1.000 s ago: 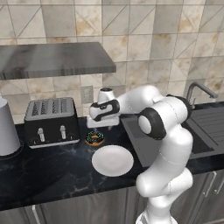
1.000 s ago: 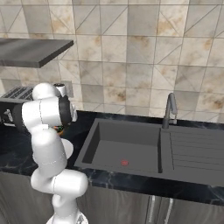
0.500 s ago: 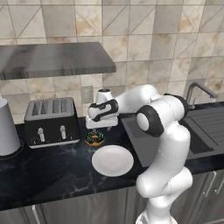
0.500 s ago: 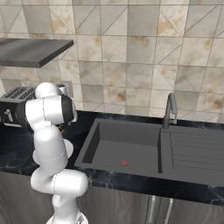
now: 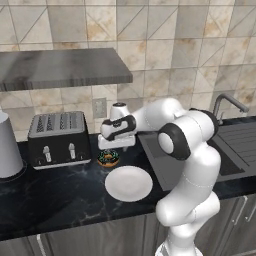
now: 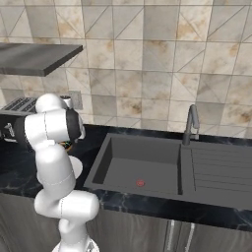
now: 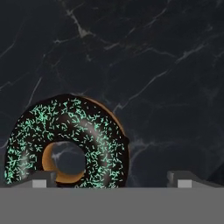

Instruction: Place the pastries on the plates.

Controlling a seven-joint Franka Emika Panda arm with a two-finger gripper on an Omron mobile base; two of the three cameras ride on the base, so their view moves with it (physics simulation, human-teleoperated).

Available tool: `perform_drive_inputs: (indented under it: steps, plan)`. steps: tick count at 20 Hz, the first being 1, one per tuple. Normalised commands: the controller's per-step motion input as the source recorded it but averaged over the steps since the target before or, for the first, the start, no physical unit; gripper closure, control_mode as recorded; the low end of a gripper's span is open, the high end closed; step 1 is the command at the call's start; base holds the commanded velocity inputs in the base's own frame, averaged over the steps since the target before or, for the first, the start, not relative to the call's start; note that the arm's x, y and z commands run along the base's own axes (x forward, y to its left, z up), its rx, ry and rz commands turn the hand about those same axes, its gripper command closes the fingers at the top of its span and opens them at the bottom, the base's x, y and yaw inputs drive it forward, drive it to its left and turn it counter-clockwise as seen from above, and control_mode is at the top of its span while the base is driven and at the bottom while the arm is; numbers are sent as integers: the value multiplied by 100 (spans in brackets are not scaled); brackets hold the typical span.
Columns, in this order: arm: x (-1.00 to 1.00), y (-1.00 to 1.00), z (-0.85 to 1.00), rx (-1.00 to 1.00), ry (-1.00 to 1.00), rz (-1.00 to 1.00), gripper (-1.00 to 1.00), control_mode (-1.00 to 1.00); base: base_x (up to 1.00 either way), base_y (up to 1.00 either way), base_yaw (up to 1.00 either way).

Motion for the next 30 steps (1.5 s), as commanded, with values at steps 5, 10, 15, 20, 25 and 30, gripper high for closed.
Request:
perform_drive_inputs:
  steps: [5, 10, 15, 20, 25, 30]
  plan:
    - [4, -4, -11, 0, 1, 0, -100, -100, 0, 0, 0]
    - [0, -7, -17, 0, 4, 0, -100, -100, 0, 0, 0]
    - [1, 0, -19, 0, 8, 0, -100, -100, 0, 0, 0]
    - [15, 0, -11, 0, 7, 0, -100, -100, 0, 0, 0]
    - [21, 0, -8, 0, 6, 0, -100, -100, 0, 0, 0]
    - [5, 0, -13, 0, 7, 0, -100, -100, 0, 0, 0]
